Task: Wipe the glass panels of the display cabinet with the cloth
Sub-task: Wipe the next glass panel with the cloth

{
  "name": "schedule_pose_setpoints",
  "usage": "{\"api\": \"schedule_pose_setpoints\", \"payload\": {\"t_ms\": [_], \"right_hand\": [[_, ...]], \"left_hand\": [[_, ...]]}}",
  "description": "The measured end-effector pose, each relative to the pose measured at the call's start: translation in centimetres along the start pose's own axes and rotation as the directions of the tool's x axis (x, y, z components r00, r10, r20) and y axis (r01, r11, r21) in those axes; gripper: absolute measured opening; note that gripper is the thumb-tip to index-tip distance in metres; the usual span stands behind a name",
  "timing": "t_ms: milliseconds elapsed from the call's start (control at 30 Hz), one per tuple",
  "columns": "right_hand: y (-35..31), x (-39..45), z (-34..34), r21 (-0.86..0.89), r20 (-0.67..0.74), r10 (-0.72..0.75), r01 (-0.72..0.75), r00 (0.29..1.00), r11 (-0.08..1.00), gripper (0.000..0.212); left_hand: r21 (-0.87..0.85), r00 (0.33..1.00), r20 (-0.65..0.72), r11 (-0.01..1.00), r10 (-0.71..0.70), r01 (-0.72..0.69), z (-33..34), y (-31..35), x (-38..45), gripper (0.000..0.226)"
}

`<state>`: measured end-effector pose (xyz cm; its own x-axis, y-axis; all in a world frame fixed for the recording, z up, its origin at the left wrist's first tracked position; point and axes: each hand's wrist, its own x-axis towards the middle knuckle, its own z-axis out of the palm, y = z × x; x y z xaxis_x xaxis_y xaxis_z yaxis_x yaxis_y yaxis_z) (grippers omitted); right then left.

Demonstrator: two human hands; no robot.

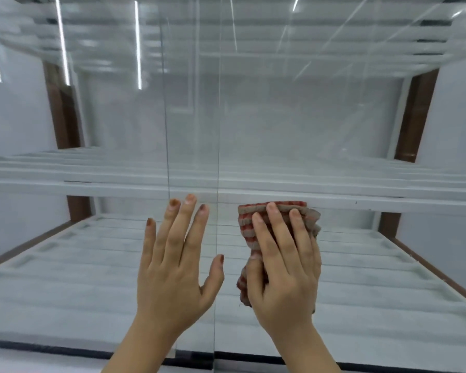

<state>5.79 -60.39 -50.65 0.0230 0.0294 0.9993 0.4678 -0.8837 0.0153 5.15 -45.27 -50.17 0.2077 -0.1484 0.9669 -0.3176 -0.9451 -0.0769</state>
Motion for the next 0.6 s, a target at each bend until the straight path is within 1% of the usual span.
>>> {"api": "schedule_pose_setpoints", "payload": {"t_ms": [67, 233, 400, 600], "right_hand": [[-0.1, 0.2, 0.5, -0.027, -0.051, -0.012, 0.010, 0.999, 1.000, 0.040], [-0.1, 0.1, 1.0, -0.065, -0.115, -0.042, 0.035, 0.992, 0.997, 0.041], [-0.2, -0.5, 1.2, -0.062, -0.093, -0.057, 0.052, 0.994, 0.997, 0.056], [0.5, -0.9, 1.5, -0.145, -0.097, -0.119, 0.104, 0.988, 0.984, 0.061]], "left_hand": [[-0.009, 0.999, -0.033, 1.000, 0.010, -0.010, 0.6, -0.1, 0.0, 0.072], [-0.035, 0.997, -0.079, 0.999, 0.020, -0.022, 1.2, -0.2, -0.2, 0.072], [-0.057, 0.990, -0.130, 0.997, 0.052, -0.060, 1.7, -0.2, -0.7, 0.068], [-0.111, 0.979, -0.193, 0.990, 0.064, -0.087, 2.3, -0.2, -1.2, 0.066]]}}
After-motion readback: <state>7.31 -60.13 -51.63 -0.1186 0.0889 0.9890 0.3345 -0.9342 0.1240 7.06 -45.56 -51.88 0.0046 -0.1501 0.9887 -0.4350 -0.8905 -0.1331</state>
